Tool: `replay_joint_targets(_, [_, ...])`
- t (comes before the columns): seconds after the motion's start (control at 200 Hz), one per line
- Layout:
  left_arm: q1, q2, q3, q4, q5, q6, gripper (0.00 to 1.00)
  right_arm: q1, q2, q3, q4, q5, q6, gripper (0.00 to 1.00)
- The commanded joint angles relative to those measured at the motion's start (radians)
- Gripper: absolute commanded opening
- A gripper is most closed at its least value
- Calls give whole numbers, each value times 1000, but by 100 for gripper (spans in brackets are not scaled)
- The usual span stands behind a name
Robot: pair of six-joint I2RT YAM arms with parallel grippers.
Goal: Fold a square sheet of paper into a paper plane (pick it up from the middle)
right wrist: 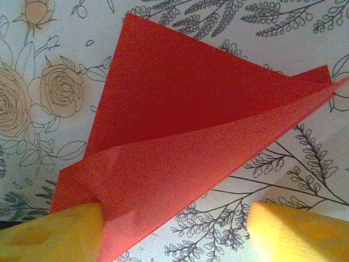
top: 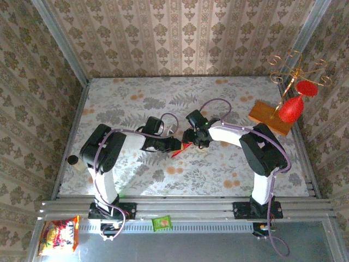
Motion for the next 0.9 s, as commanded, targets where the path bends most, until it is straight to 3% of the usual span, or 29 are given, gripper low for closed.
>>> replay_joint_targets(0.0, [1,-72,-13,-101,-57,64,26,-1,69,-14,-29,33,18,74])
replay_joint_targets(0.425, [-4,-92,-19,-172,-96,108,32,-3,78,-24,-6,10,24,73])
replay_joint_targets(0.895, [-18,-44,15,-248,-158,129,25,-4,85,-28,-6,2,26,73])
